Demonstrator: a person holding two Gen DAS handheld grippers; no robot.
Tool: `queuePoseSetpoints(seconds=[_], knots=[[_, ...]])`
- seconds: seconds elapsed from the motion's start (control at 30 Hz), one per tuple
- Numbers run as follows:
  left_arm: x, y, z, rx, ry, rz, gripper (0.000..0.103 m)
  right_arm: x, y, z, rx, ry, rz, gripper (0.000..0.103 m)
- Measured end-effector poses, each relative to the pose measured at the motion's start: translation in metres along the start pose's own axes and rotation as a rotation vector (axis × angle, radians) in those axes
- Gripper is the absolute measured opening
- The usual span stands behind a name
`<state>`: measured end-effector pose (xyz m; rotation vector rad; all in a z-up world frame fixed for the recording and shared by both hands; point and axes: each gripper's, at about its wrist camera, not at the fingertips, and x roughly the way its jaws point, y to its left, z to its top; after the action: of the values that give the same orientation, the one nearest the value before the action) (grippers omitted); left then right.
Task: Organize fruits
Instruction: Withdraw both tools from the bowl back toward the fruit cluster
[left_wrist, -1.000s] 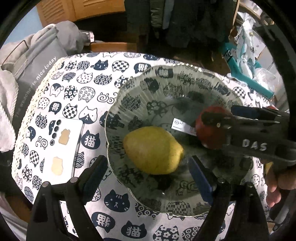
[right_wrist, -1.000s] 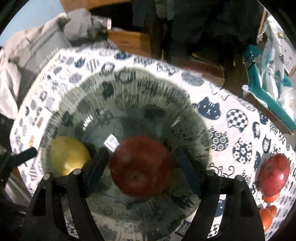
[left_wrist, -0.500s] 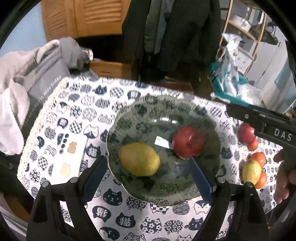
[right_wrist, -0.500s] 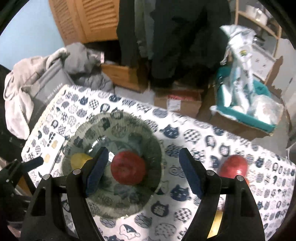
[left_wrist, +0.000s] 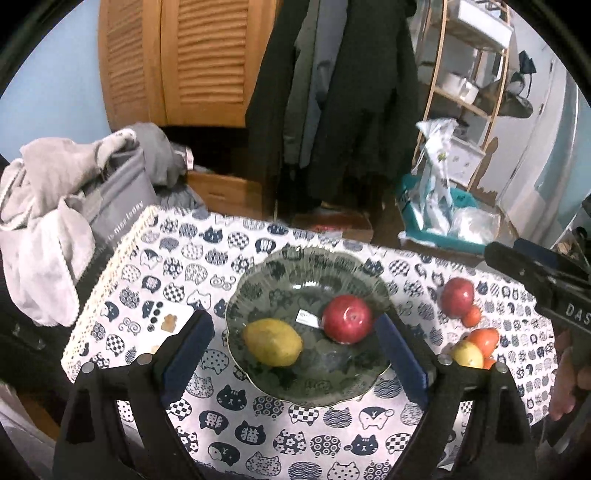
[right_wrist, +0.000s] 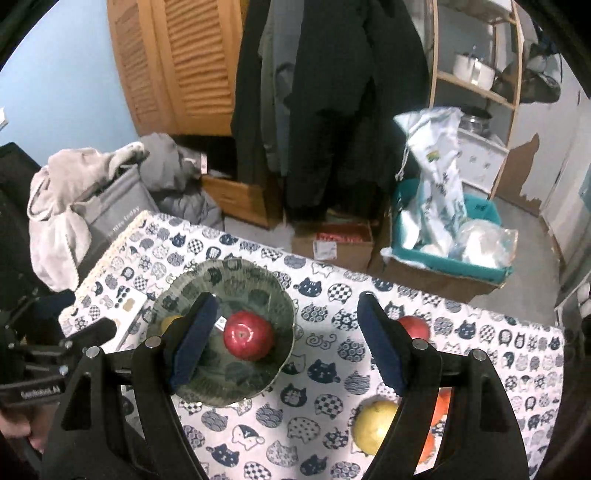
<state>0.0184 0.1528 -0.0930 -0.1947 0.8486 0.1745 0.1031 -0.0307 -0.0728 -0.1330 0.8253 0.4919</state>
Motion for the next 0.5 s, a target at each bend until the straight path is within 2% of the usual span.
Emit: queuePoseSetpoints(seconds=[0.23, 0.5], knots=[[-0.029, -0.013, 0.006, 0.031, -0.081, -0.011, 0.100, -0.047, -0.010, -0.008, 0.005, -0.079, -0.004, 0.084], [-0.039, -0.032, 0.005, 0.058, -0.101, -0.036, 0.102, -0.083, -0.030, -0.019, 0.024, -0.131, -0.026, 0.084]])
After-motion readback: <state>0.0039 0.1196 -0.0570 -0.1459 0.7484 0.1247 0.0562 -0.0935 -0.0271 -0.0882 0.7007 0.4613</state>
